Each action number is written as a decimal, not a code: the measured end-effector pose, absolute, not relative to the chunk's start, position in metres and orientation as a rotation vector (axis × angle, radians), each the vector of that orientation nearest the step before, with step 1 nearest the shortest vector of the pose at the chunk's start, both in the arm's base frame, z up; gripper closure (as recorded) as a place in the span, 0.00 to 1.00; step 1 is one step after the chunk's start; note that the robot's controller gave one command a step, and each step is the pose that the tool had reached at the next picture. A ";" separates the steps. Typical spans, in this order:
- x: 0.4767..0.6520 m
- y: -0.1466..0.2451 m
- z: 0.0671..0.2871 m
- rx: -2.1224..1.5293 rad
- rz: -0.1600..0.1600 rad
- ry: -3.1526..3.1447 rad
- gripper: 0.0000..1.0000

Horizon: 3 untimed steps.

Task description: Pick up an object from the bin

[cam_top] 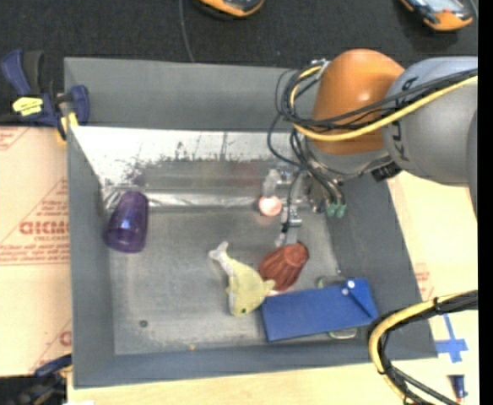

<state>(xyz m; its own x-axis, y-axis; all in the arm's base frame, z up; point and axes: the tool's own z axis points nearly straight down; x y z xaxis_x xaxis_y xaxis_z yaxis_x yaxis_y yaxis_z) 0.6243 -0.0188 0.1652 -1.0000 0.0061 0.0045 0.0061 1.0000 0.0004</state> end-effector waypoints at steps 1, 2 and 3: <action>0.626 -0.019 0.170 -0.009 0.000 -3.145 0.00; 0.616 -0.026 0.149 0.009 0.000 -3.158 0.00; 0.623 -0.064 0.124 0.119 -0.003 -3.163 0.00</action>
Offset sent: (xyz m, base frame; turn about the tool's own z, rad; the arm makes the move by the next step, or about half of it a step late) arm -0.0452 -0.0277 -0.0832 -0.0231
